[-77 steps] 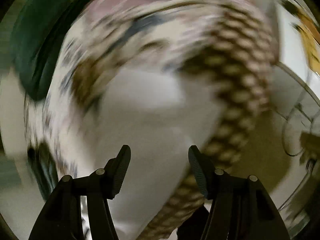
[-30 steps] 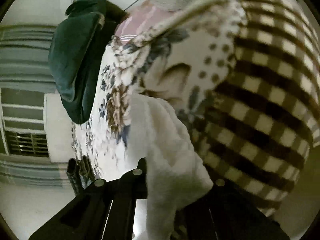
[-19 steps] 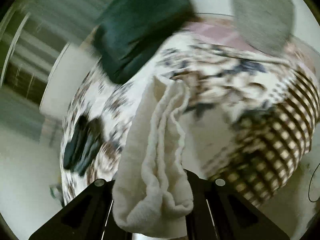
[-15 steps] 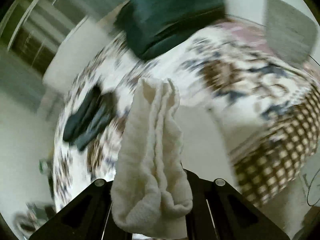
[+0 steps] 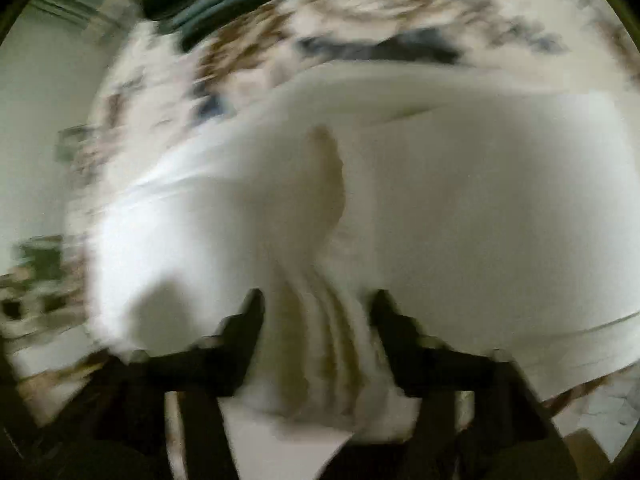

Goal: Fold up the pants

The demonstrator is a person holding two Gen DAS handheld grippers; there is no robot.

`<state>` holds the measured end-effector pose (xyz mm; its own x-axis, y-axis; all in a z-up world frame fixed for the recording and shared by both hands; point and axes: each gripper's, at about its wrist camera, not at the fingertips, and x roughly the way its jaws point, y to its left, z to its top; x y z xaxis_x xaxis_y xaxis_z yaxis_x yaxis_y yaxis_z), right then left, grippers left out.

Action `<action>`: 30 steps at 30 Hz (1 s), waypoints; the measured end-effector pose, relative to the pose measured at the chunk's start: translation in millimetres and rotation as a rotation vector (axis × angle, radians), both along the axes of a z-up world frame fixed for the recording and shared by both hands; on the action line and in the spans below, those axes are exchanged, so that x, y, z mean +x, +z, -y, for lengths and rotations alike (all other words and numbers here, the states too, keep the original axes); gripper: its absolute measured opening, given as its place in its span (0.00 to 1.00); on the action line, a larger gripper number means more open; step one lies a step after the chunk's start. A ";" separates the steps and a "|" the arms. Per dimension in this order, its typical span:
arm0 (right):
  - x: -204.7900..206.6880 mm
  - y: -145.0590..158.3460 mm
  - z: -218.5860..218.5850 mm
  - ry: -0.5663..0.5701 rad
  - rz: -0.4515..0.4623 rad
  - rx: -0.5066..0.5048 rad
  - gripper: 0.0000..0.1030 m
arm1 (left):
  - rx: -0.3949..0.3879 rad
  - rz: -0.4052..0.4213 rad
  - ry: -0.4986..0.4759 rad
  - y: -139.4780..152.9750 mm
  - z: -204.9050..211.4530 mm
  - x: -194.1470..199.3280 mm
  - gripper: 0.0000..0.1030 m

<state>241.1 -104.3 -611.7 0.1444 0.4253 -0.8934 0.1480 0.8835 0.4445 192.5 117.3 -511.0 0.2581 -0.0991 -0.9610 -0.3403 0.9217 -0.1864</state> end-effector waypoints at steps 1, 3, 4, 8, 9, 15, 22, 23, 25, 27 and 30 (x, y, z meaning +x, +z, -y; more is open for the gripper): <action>-2.4 9.2 6.3 0.001 0.008 0.028 0.62 | -0.007 0.005 0.010 1.7 1.1 1.1 1.00; -7.2 29.5 25.8 0.009 0.037 0.029 0.73 | -0.018 0.013 0.026 5.0 7.4 5.8 1.00; -8.4 38.5 40.0 0.011 0.046 0.010 0.75 | -0.030 0.019 0.035 6.8 14.2 10.6 1.00; -9.8 59.1 108.2 0.019 0.076 -0.147 0.82 | -0.062 0.025 0.020 5.1 56.5 38.2 1.00; -11.1 57.4 128.6 0.022 0.074 -0.203 0.82 | -0.060 0.019 0.015 2.4 65.2 43.5 1.00; -8.5 31.3 234.9 -0.026 -0.005 -0.284 0.98 | 0.003 -0.097 -0.051 -49.0 129.3 83.1 0.93; -4.5 0.9 248.8 0.054 -0.043 -0.312 0.98 | 0.120 -0.043 -0.106 -55.8 157.2 80.1 0.10; -4.8 0.7 246.5 0.066 -0.040 -0.311 0.98 | 0.132 -0.039 -0.099 -51.2 155.4 77.2 0.10; -5.9 -0.1 241.4 0.078 -0.037 -0.298 0.98 | 0.133 -0.040 -0.090 -47.5 152.3 75.4 0.11; -4.8 -2.3 233.1 0.089 -0.036 -0.295 0.98 | 0.131 -0.050 -0.081 -50.4 148.8 76.7 0.11; -4.3 -3.9 219.7 0.094 -0.033 -0.298 0.98 | 0.114 -0.072 -0.061 -64.0 144.0 79.9 0.14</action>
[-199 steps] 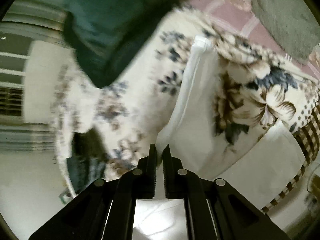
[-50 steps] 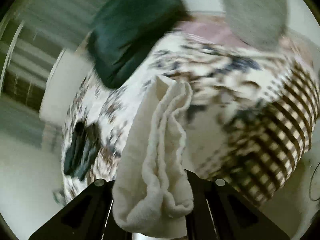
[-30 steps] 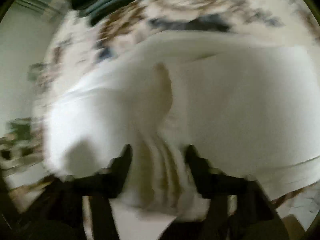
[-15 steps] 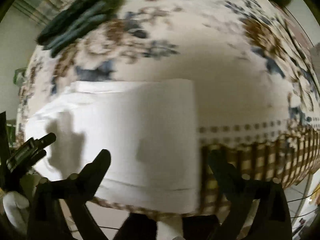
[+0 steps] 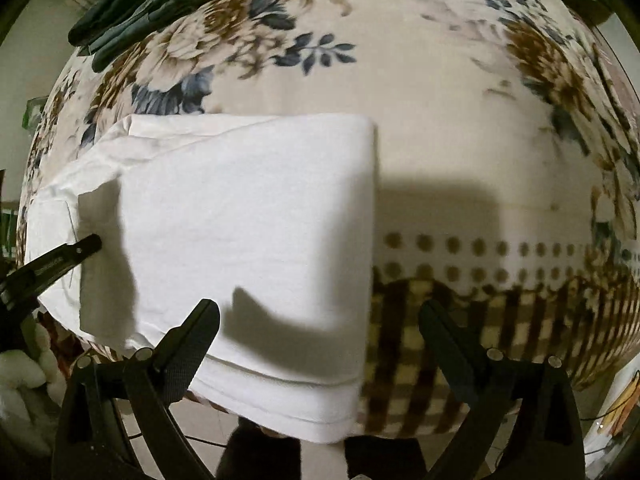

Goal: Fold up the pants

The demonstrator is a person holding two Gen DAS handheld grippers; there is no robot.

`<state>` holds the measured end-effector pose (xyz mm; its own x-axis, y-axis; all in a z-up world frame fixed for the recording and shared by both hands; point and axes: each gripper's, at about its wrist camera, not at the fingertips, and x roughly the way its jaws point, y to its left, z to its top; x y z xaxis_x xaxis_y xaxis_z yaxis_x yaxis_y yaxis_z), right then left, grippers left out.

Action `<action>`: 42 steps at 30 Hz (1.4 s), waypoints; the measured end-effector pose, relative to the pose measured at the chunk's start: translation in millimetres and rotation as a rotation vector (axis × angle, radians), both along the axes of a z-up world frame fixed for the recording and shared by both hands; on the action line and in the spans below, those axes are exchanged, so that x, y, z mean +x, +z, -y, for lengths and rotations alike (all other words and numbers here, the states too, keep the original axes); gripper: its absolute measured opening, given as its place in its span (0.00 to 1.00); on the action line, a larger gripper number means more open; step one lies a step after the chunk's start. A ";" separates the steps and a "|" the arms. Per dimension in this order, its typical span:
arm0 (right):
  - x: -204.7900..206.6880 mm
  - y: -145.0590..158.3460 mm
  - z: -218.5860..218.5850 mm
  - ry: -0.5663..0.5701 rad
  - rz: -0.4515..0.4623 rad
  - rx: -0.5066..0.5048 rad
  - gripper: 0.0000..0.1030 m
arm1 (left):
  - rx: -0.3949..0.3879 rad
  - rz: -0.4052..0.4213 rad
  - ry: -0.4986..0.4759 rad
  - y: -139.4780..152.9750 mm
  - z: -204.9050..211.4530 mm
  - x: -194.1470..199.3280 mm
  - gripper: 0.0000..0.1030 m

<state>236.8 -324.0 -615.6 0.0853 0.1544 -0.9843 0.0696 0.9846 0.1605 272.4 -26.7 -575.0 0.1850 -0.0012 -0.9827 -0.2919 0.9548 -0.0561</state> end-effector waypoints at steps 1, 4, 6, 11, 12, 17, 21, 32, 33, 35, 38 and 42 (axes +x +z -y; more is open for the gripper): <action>-0.3 0.0 -7.7 0.003 0.002 -0.002 0.98 | -0.003 0.000 0.002 -3.3 -1.1 0.7 0.15; 2.8 -1.9 -17.0 0.006 0.002 -0.011 0.98 | -0.017 0.009 0.004 -4.1 -3.2 -0.9 0.16; 4.1 -2.8 -22.7 0.010 -0.002 -0.021 0.98 | -0.034 0.023 0.009 2.4 -7.2 -4.8 0.20; 4.6 1.1 -35.4 0.025 -0.002 -0.032 0.98 | -0.072 0.135 0.088 39.0 -30.3 -27.3 0.89; 4.6 1.9 -37.1 0.026 -0.002 -0.032 0.98 | -0.086 0.174 0.122 49.2 -40.6 -34.2 0.89; 5.9 5.1 -44.7 0.005 0.001 0.015 0.98 | -0.118 0.299 0.392 70.8 -119.7 -84.9 0.89; 14.2 5.8 -60.2 0.002 0.031 0.055 0.98 | -0.155 0.314 0.617 47.1 -177.6 -110.7 0.89; 36.3 -12.1 -97.2 -0.013 -0.006 -0.016 0.98 | -0.319 0.318 0.751 -11.7 -264.1 -111.2 0.73; 37.1 -13.3 -102.2 -0.010 -0.010 -0.024 0.98 | -0.340 0.337 0.748 -13.4 -266.2 -112.3 0.60; 38.6 -16.4 -114.2 0.001 -0.020 -0.038 0.98 | -0.363 0.360 0.732 -15.2 -270.8 -111.7 0.46; 38.0 -20.4 -129.7 0.010 -0.029 -0.053 0.98 | -0.356 0.392 0.679 -13.4 -272.5 -109.3 0.33; 36.5 -26.0 -147.5 0.010 -0.040 -0.073 0.98 | -0.318 0.428 0.597 -3.2 -268.1 -112.2 0.25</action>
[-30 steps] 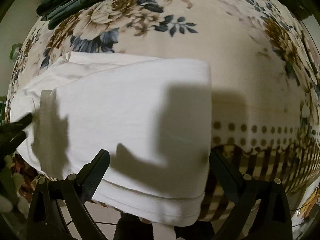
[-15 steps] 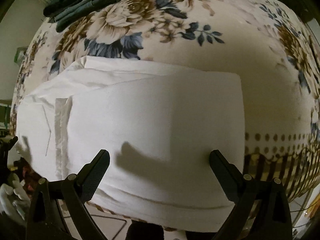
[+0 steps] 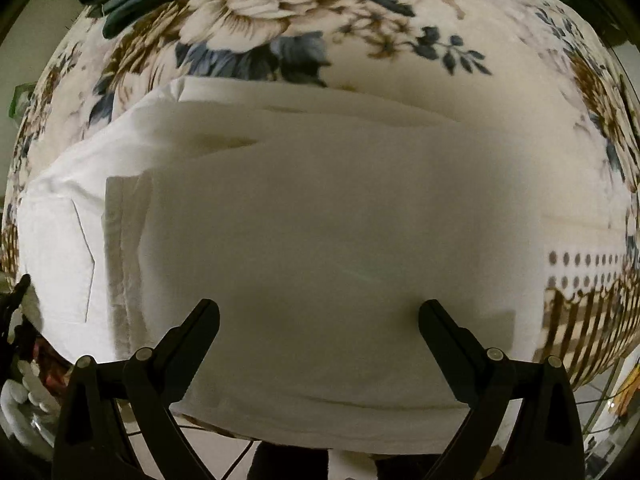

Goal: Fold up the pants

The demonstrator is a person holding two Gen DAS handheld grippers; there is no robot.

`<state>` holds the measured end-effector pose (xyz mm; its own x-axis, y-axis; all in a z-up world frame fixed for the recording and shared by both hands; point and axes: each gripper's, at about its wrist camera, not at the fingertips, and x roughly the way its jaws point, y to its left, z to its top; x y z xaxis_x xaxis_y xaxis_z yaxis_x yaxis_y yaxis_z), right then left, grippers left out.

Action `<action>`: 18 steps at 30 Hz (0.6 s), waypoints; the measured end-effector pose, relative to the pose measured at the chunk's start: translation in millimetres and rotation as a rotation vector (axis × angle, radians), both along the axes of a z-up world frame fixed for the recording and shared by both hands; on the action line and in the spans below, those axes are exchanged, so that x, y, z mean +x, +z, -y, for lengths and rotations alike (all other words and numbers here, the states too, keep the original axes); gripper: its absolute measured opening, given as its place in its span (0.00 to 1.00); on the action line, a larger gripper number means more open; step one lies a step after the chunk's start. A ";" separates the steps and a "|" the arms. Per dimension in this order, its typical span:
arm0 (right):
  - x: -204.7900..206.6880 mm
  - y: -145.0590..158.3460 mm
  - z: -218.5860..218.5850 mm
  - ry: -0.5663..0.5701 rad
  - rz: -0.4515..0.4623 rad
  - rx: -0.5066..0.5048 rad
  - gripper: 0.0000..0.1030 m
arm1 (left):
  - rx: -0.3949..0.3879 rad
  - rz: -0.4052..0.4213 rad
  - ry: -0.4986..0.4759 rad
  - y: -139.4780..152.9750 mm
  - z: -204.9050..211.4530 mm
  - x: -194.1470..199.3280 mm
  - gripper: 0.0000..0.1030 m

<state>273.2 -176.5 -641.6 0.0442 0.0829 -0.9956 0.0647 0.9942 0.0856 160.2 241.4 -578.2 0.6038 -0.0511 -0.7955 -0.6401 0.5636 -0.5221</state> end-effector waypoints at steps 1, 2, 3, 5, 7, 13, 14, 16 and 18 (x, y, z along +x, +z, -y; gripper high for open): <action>-3.2 -0.8 -4.0 -0.001 0.001 -0.007 0.98 | 0.027 0.007 -0.019 5.5 2.9 -1.0 0.24; -3.5 -1.7 -7.1 0.000 0.001 -0.012 0.98 | 0.060 0.020 -0.038 13.4 7.5 -1.0 0.22; -3.8 -3.0 -11.0 0.002 0.000 -0.018 0.98 | 0.090 0.032 -0.056 20.8 11.9 -2.3 0.20; -4.3 -5.4 -17.2 0.004 0.000 -0.024 0.98 | 0.137 0.069 -0.096 35.0 20.5 -0.8 0.18; -4.0 -7.4 -22.3 0.005 -0.003 -0.030 0.98 | 0.144 0.094 -0.130 39.3 23.7 4.9 0.19; -1.9 -7.2 -25.5 -0.020 -0.014 -0.010 0.98 | 0.005 -0.002 -0.086 -11.9 -8.4 29.4 0.38; -1.8 -6.6 -25.4 -0.024 -0.014 -0.004 0.98 | -0.031 0.004 -0.072 -20.8 -14.5 30.8 0.38; -2.0 -5.5 -24.9 -0.027 -0.013 0.002 0.98 | -0.031 0.033 -0.061 -20.9 -17.1 31.5 0.30; -4.0 -3.5 -20.9 -0.029 -0.009 0.003 0.98 | 0.041 0.045 -0.082 -6.2 -7.8 34.0 0.19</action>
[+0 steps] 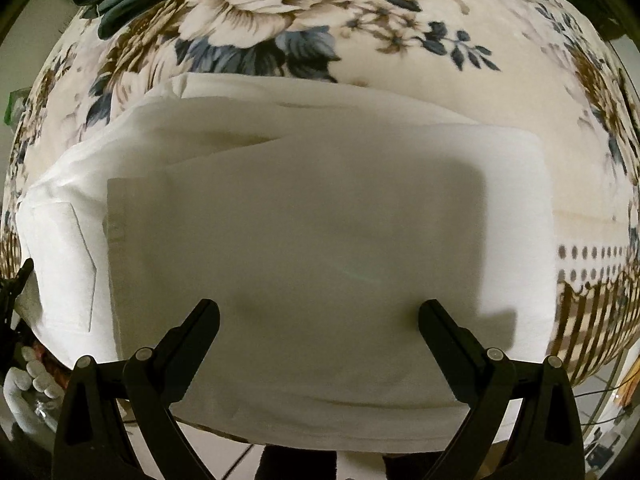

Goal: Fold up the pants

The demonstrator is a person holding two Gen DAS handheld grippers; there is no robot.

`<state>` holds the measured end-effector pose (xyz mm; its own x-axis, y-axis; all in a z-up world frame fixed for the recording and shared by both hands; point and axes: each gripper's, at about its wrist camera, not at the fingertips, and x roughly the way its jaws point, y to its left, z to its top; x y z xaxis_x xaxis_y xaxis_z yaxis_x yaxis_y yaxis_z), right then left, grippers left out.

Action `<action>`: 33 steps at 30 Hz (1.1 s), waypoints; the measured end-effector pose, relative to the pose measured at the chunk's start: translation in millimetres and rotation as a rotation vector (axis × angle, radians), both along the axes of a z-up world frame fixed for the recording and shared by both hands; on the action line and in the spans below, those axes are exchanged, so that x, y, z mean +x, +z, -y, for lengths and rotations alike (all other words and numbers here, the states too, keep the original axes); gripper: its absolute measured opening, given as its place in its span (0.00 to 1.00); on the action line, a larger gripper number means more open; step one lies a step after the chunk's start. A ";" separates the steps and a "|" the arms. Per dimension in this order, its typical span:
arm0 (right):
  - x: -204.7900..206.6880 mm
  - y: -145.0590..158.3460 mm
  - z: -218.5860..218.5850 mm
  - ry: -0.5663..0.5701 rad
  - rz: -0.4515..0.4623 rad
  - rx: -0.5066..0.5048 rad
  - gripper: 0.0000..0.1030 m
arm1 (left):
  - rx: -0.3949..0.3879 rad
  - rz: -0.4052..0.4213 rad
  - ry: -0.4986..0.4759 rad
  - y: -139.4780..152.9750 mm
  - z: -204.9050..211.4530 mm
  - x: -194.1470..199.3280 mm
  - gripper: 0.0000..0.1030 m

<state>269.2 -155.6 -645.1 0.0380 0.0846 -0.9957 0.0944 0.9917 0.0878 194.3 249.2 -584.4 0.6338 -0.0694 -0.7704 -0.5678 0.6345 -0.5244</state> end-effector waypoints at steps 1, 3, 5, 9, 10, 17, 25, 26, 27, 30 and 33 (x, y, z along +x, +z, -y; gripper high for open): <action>-1.4 1.3 2.0 -0.004 0.002 0.000 0.98 | 0.064 0.013 -0.013 15.1 9.1 -0.4 0.17; -2.5 5.6 9.1 -0.020 0.006 0.008 0.98 | 0.105 0.034 -0.019 34.1 20.2 -2.3 0.16; -2.4 11.8 19.7 -0.037 0.023 -0.003 0.98 | 0.158 0.067 -0.035 66.0 37.6 -5.1 0.16; -3.6 20.5 37.7 0.006 0.048 -0.046 0.98 | 0.309 0.129 -0.101 130.5 89.6 -10.7 0.16; -5.8 24.6 42.5 0.013 0.055 -0.034 0.98 | 0.336 0.138 -0.117 142.3 103.0 -10.3 0.16; -32.4 61.7 109.8 0.050 0.101 0.075 0.98 | 0.421 0.208 -0.284 223.8 251.7 -24.1 0.16; -62.6 56.1 253.7 -0.102 0.067 0.086 0.98 | 0.260 0.117 -0.446 180.2 425.0 -27.2 0.15; -65.4 52.4 269.5 -0.124 0.058 0.078 0.98 | 0.248 0.094 -0.468 166.9 442.2 -24.5 0.15; -68.8 46.7 289.1 -0.152 0.044 0.068 0.98 | 0.239 0.069 -0.490 152.5 458.0 -21.8 0.15; -77.6 31.2 331.4 -0.205 0.014 0.047 0.98 | 0.228 -0.016 -0.561 112.4 495.6 -11.0 0.15; -86.7 19.2 369.7 -0.246 -0.001 0.024 0.98 | 0.249 -0.070 -0.598 90.7 515.8 -6.0 0.16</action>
<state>182.6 -525.3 -625.9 0.0592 0.0962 -0.9936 0.3329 0.9364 0.1105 188.3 -266.6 -493.6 0.4891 -0.2091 -0.8468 -0.1059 0.9494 -0.2955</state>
